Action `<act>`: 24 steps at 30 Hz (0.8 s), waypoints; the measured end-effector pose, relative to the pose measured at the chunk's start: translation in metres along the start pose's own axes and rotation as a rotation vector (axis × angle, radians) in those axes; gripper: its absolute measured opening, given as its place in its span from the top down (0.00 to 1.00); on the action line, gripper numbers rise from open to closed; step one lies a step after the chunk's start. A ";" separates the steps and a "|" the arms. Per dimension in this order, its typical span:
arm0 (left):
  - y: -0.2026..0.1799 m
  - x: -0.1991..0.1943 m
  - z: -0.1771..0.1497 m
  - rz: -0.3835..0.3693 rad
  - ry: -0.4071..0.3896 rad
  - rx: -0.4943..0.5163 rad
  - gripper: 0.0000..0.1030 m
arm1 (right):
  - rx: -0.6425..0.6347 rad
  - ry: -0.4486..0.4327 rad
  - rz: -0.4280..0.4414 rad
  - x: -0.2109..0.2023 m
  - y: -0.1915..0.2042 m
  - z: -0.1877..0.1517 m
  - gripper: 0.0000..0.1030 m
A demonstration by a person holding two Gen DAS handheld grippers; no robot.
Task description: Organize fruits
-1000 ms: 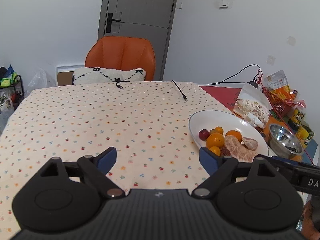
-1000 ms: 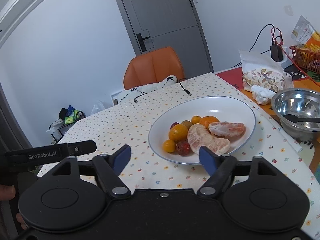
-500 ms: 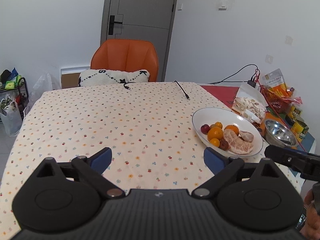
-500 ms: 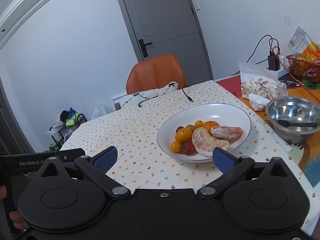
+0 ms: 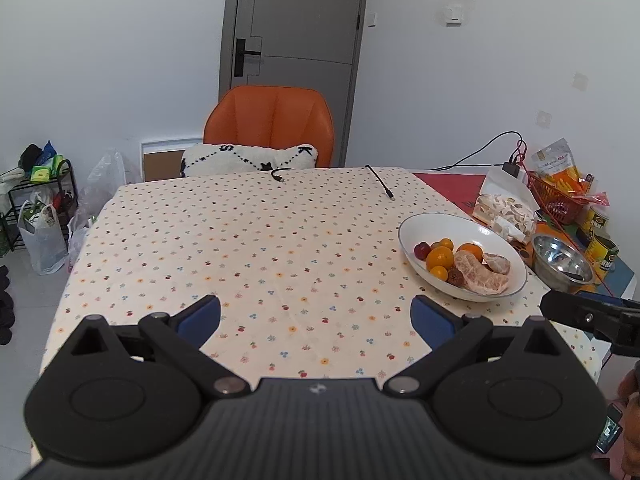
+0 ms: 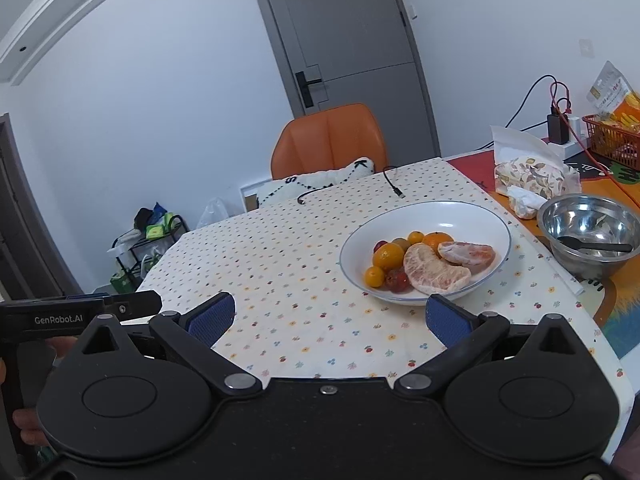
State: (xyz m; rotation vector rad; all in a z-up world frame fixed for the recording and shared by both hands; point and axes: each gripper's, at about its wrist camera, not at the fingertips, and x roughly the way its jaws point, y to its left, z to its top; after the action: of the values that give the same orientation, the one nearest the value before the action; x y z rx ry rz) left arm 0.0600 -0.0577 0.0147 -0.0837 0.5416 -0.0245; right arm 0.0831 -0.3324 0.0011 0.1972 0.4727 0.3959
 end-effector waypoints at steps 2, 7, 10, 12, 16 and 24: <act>0.002 -0.004 -0.002 0.006 0.001 -0.003 0.03 | -0.004 0.005 0.005 -0.003 0.002 -0.001 0.00; 0.005 -0.014 -0.005 0.022 0.004 0.000 0.02 | -0.010 0.011 0.022 -0.010 0.005 -0.003 0.00; 0.006 -0.019 -0.007 0.029 0.008 0.001 0.02 | -0.016 0.019 0.033 -0.015 0.007 -0.005 0.00; 0.007 -0.023 -0.008 0.035 0.004 0.000 0.02 | -0.019 0.027 0.033 -0.016 0.009 -0.007 0.00; 0.010 -0.032 -0.011 0.042 -0.001 -0.008 0.02 | -0.035 0.039 0.049 -0.022 0.014 -0.009 0.00; 0.017 -0.045 -0.017 0.063 0.009 -0.011 0.02 | -0.075 0.039 0.086 -0.033 0.021 -0.012 0.00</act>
State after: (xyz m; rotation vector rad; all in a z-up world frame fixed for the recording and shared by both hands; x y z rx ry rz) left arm 0.0127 -0.0396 0.0215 -0.0774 0.5536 0.0398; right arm 0.0436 -0.3263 0.0093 0.1372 0.4880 0.5019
